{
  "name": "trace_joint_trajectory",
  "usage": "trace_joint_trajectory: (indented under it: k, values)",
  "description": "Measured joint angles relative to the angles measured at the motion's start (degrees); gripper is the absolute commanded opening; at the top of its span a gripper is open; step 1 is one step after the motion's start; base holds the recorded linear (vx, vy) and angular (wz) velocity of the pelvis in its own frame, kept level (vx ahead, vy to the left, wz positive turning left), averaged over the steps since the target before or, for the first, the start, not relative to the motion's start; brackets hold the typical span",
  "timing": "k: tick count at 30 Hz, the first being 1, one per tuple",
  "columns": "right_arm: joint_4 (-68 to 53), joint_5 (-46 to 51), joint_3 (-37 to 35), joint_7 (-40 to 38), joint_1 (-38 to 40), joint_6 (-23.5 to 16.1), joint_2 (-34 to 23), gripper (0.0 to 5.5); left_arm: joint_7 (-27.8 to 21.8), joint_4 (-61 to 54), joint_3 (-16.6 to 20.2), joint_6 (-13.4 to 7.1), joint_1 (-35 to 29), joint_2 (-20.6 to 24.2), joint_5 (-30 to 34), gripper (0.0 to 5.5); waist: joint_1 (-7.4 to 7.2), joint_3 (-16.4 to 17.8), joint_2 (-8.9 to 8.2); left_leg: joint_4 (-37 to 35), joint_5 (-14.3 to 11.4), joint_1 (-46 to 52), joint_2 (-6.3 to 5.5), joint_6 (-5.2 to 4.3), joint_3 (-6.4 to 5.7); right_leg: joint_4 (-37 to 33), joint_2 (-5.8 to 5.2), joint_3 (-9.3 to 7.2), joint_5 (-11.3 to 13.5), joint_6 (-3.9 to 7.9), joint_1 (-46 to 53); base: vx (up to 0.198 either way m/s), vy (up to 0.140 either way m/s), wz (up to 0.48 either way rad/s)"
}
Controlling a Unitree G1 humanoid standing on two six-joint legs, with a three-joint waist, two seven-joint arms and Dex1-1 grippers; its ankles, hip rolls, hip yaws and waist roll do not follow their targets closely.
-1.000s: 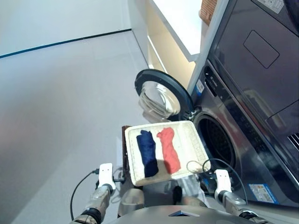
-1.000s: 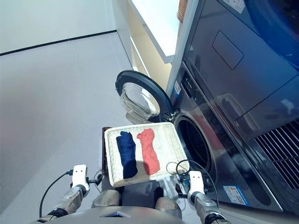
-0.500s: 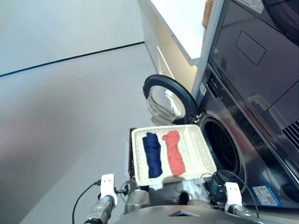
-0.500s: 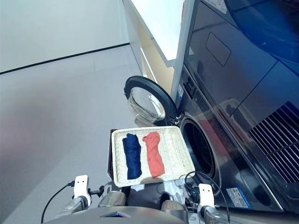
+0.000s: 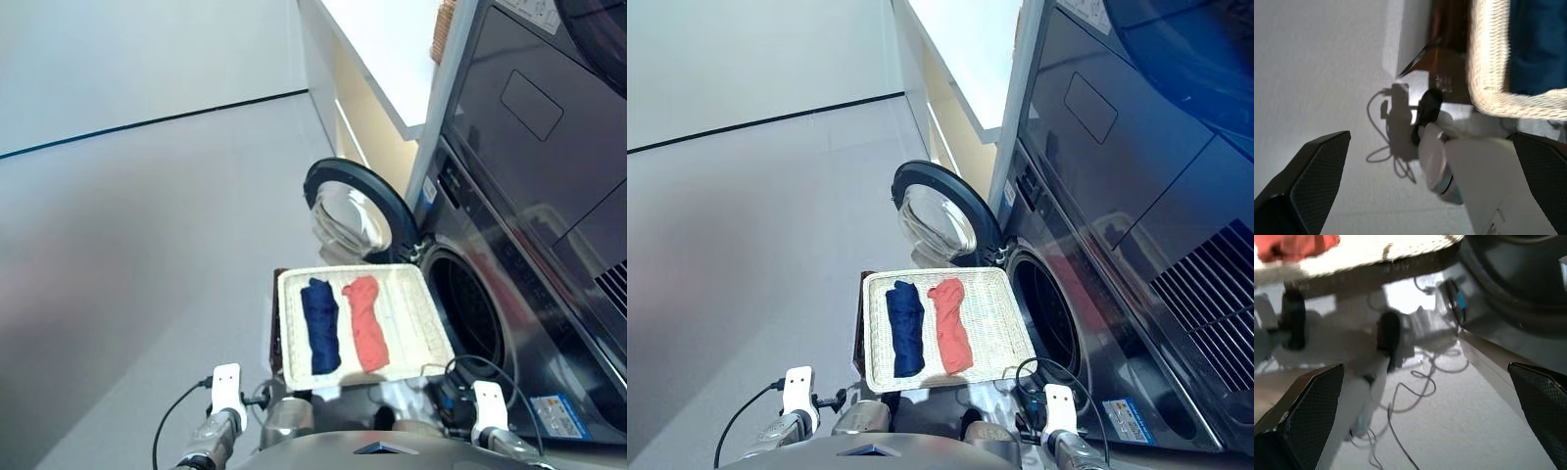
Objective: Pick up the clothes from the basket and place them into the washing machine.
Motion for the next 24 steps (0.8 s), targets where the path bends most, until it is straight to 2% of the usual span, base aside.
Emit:
trace_joint_trajectory:
  k: [1,2,3,4,5,6,7,8,9,10,11,12,13,14,17,21,24]
  values:
    - [0.1,0.0,-0.4,0.0,0.4,0.0,-0.1,5.50,0.0,0.5,0.1,0.0,0.3,0.0,0.0,5.50,-0.10,-0.2,0.29,-0.4,-0.9,-0.7,0.40,-0.37,2.00,0.2,0.04,-0.87,0.0,-0.17,-0.3,-0.085,0.138,0.393]
    - [0.2,0.0,-0.9,0.0,0.2,0.0,0.0,5.50,0.0,1.1,0.6,0.1,0.3,0.1,0.0,5.50,-0.37,-0.2,0.16,0.1,-2.0,-2.0,0.73,0.27,3.77,0.3,-0.17,-1.39,0.0,-0.15,-1.0,0.025,0.138,0.312]
    - [0.7,0.0,-1.5,-0.1,0.1,-0.1,0.1,5.50,0.1,1.5,1.2,0.1,0.2,0.1,0.0,5.50,-0.47,0.0,-0.60,2.2,-3.1,-3.3,0.14,0.85,4.54,0.4,-1.46,-2.16,0.4,-0.62,-1.8,0.081,0.169,0.188]
    - [1.6,0.0,-1.7,-0.2,-0.1,0.0,0.5,5.50,0.1,2.1,1.7,0.2,0.2,0.3,0.0,5.50,-0.47,0.0,-2.14,3.8,-3.1,-3.8,-1.65,0.97,4.49,0.4,-3.49,-2.46,0.6,-0.25,-2.3,0.123,0.203,0.060]
    - [1.9,-0.1,-1.8,-0.3,0.1,0.0,0.7,5.50,0.1,2.2,1.7,0.3,0.5,0.6,0.0,5.50,-0.64,-0.2,-3.63,4.3,-3.1,-3.7,-2.74,0.97,4.88,0.0,-5.43,-2.66,0.9,0.35,-2.1,0.129,0.219,0.111]
    - [2.0,-0.2,-2.2,-0.3,0.2,0.1,0.6,5.50,0.2,2.2,2.1,0.3,0.9,0.7,0.0,5.50,-1.35,-0.5,-3.68,3.5,-3.0,-2.8,-2.69,1.17,5.59,0.3,-6.00,-3.18,0.8,1.99,-1.9,0.154,0.239,0.307]
    - [2.6,-0.2,-3.1,-0.5,0.9,0.1,0.2,5.50,0.1,1.8,2.1,0.2,1.5,0.3,0.0,5.50,-2.72,-1.3,-2.11,1.0,-2.8,-1.4,-0.98,2.62,5.98,0.3,-5.29,-3.98,0.3,2.92,-1.8,0.170,0.223,0.348]
    - [3.7,-0.2,-4.3,-1.0,0.7,0.2,0.5,5.50,0.1,1.8,1.8,0.3,1.3,0.2,0.0,5.50,-2.86,-1.8,-1.61,-2.6,-2.5,0.6,-0.75,5.70,6.44,0.3,-5.68,-3.92,0.2,3.47,-1.6,0.206,0.236,0.163]
    - [3.8,-0.2,-4.3,-1.2,0.8,0.3,1.0,5.50,0.1,1.4,1.7,0.3,1.0,0.4,0.0,5.50,-2.78,-1.7,-2.22,-4.5,-1.8,1.9,-1.76,6.37,7.35,0.3,-6.36,-3.44,0.2,4.50,-1.6,0.195,0.223,-0.094]
    - [3.8,-0.2,-4.4,-1.3,0.4,0.3,1.4,5.50,0.0,0.7,1.7,0.2,1.2,0.6,0.0,5.50,-2.71,-1.5,-2.86,-5.6,-1.5,2.6,-2.53,6.91,7.68,0.3,-7.23,-3.09,0.4,5.48,-1.6,0.166,0.228,-0.154]
    - [3.7,-0.3,-4.5,-1.4,-0.2,0.3,1.9,5.50,0.0,0.4,1.7,0.2,0.9,0.8,0.0,5.50,-2.71,-1.4,-3.51,-6.1,-1.4,3.0,-3.37,7.46,8.09,0.3,-8.14,-2.76,0.4,6.08,-1.6,0.130,0.228,-0.211]
    - [3.7,-0.3,-4.5,-1.5,-0.9,0.3,2.5,5.50,0.0,0.0,1.7,0.2,0.9,1.0,0.0,5.50,-2.48,-1.7,-4.13,-6.1,-1.8,3.0,-3.87,8.09,9.22,0.5,-8.94,-1.95,0.5,6.82,-2.1,0.116,0.236,-0.285]
    - [3.5,-0.3,-4.5,-1.4,-1.6,0.2,3.0,5.50,0.0,-0.2,1.7,0.1,0.9,1.2,0.0,5.50,-2.49,-2.0,-4.57,-6.1,-2.1,2.9,-4.43,8.47,9.74,0.5,-9.44,-0.96,0.6,6.88,-2.6,0.110,0.220,-0.292]
    - [3.5,-0.5,-4.5,-1.5,-2.2,0.2,3.6,5.50,0.0,-0.2,1.7,0.2,0.3,1.4,0.1,5.50,-2.73,-2.3,-5.12,-6.1,-2.3,2.9,-4.95,8.79,10.18,0.6,-10.02,-0.47,0.6,7.52,-3.3,0.098,0.187,-0.322]
    - [3.5,-0.6,-4.4,-1.5,-3.8,0.2,4.8,5.50,0.1,-0.2,1.7,0.2,0.4,2.0,0.1,5.50,-2.34,-3.0,-5.98,-6.2,-2.9,2.7,-5.19,9.33,12.68,2.3,-10.71,2.38,0.2,8.13,-5.5,0.075,0.146,-0.375]
    - [3.0,-0.9,-3.3,-2.2,-4.6,0.2,4.9,5.50,0.5,0.0,1.5,0.1,-0.8,2.3,0.3,5.50,-2.29,-3.5,-7.08,-6.5,-3.2,1.7,-5.05,9.60,15.39,3.8,-10.95,4.52,0.3,8.39,-8.6,0.004,0.097,-0.342]
    - [1.4,-1.5,-2.1,-3.2,-4.2,0.2,4.8,5.50,1.8,-0.7,0.9,0.0,-2.1,2.5,0.2,5.50,-2.37,-3.8,-7.89,-6.2,-3.1,0.6,-5.01,9.80,16.27,4.1,-10.92,5.30,0.7,8.38,-10.2,-0.011,0.016,-0.078]
